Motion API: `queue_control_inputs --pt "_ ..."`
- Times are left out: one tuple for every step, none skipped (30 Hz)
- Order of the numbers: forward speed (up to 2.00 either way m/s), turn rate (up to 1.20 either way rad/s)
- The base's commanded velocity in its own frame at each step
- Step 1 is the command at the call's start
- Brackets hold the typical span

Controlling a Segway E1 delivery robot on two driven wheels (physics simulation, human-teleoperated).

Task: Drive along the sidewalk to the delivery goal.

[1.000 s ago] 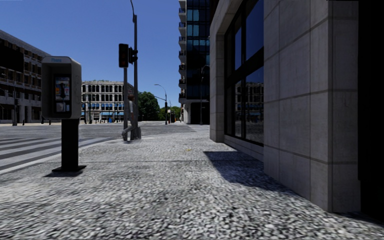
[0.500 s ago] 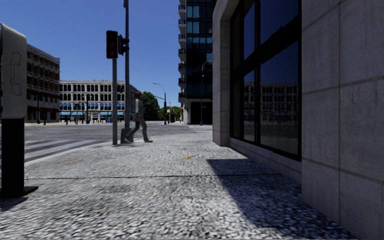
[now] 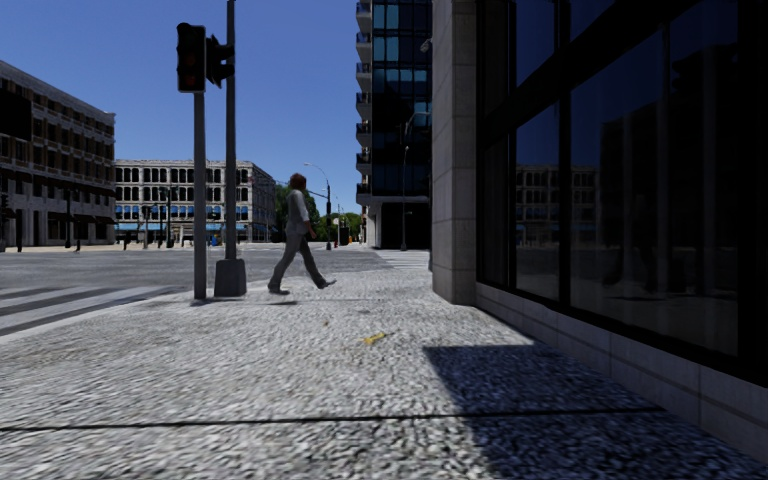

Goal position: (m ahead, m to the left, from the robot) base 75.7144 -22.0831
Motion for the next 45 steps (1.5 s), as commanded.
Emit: queue_control_inputs --pt "2.00 0.00" --pt "2.00 0.00" --pt "2.00 0.00" --pt "2.00 0.00" --pt "2.00 0.00" --pt "2.00 0.00" --pt "2.00 0.00" --pt "2.00 0.00" --pt "2.00 0.00" --pt "2.00 0.00" --pt "2.00 0.00" --pt "2.00 0.00" --pt "2.00 0.00" --pt "2.00 0.00" --pt "2.00 0.00" --pt "2.00 0.00" --pt "2.00 0.00" --pt "2.00 0.00" --pt "2.00 0.00" --pt "2.00 0.00" --pt "2.00 0.00" --pt "2.00 0.00" --pt "2.00 0.00" --pt "2.00 0.00" --pt "2.00 0.00" --pt "2.00 0.00" --pt "1.95 0.00" --pt "1.95 0.00" --pt "1.70 0.00" --pt "1.48 0.00" --pt "1.29 0.00" --pt "1.29 0.00" --pt "1.15 0.00" --pt "1.06 0.00" --pt "1.00 0.00" --pt "1.00 0.00" --pt "0.97 0.00" --pt "0.90 0.00" --pt "0.78 0.00" --pt "0.71 0.00" --pt "0.71 0.00" --pt "0.67 0.00" --pt "0.66 0.00" --pt "0.64 0.00" --pt "0.63 0.00"
